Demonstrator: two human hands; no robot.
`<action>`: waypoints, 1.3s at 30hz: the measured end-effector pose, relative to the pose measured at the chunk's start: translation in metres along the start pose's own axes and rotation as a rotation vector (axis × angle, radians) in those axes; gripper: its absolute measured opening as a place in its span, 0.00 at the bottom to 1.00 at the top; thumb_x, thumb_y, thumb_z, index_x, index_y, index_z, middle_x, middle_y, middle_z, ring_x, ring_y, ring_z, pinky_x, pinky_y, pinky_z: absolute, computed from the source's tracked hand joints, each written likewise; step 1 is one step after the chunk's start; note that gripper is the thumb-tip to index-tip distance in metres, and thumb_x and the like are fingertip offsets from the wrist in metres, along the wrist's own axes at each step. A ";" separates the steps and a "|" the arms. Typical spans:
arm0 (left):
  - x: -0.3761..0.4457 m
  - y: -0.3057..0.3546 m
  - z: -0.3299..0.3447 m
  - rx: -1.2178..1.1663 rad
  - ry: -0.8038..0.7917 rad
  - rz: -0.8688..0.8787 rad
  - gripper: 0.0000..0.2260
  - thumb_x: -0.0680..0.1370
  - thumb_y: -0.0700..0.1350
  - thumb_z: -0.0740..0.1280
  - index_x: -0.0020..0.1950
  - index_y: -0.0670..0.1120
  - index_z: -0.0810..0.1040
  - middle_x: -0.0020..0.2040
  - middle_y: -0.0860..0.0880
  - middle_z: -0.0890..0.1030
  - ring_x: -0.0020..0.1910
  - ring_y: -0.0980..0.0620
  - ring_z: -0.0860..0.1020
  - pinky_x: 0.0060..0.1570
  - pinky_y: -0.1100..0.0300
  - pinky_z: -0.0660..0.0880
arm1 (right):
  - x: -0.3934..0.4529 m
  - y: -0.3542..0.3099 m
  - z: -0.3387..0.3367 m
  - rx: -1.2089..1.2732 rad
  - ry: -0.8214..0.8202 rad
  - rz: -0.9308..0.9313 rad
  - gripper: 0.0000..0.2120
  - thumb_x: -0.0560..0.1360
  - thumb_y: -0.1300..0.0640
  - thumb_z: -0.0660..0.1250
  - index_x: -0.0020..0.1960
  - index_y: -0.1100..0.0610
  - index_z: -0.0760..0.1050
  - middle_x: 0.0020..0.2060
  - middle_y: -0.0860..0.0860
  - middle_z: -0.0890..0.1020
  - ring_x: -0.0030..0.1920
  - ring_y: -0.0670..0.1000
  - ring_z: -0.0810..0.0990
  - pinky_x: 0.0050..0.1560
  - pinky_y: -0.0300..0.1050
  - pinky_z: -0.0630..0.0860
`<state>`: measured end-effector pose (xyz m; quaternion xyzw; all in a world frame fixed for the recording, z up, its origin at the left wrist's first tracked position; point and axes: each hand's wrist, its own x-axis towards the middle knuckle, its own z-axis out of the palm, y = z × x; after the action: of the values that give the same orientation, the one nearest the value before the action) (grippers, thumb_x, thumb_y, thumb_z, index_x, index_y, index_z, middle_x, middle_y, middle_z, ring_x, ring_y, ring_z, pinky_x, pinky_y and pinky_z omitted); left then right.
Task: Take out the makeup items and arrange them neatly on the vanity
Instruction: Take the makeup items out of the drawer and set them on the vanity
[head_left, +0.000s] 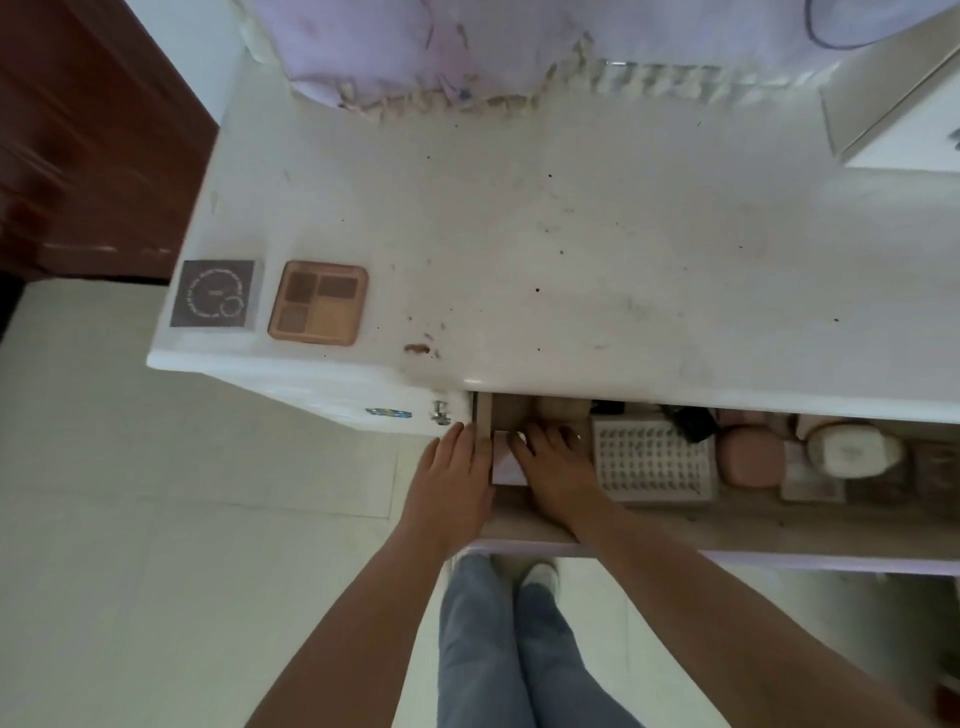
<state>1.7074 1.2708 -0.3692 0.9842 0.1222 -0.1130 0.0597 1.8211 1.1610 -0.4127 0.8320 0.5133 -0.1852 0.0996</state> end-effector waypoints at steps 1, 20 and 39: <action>0.001 -0.001 0.001 0.011 0.004 0.007 0.22 0.71 0.48 0.55 0.55 0.39 0.80 0.52 0.39 0.81 0.52 0.40 0.81 0.49 0.52 0.79 | 0.003 -0.001 0.001 -0.020 0.015 -0.036 0.24 0.52 0.53 0.75 0.49 0.52 0.81 0.42 0.54 0.82 0.39 0.56 0.81 0.38 0.47 0.79; 0.068 0.063 -0.007 0.012 -0.113 -0.037 0.25 0.78 0.41 0.60 0.74 0.40 0.56 0.73 0.42 0.59 0.73 0.43 0.58 0.71 0.50 0.57 | -0.095 0.103 -0.002 -0.105 0.351 0.138 0.32 0.53 0.40 0.76 0.54 0.53 0.80 0.43 0.60 0.80 0.44 0.57 0.69 0.37 0.48 0.76; 0.031 0.071 -0.044 -0.295 -0.300 -0.169 0.27 0.70 0.52 0.70 0.64 0.44 0.66 0.59 0.44 0.70 0.54 0.46 0.74 0.52 0.56 0.73 | -0.117 0.090 -0.032 0.074 0.462 0.123 0.35 0.54 0.45 0.77 0.57 0.52 0.70 0.47 0.60 0.80 0.42 0.60 0.79 0.41 0.49 0.76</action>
<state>1.7636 1.2161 -0.3275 0.9233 0.2090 -0.2438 0.2108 1.8606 1.0361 -0.3379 0.8850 0.4639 -0.0021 -0.0399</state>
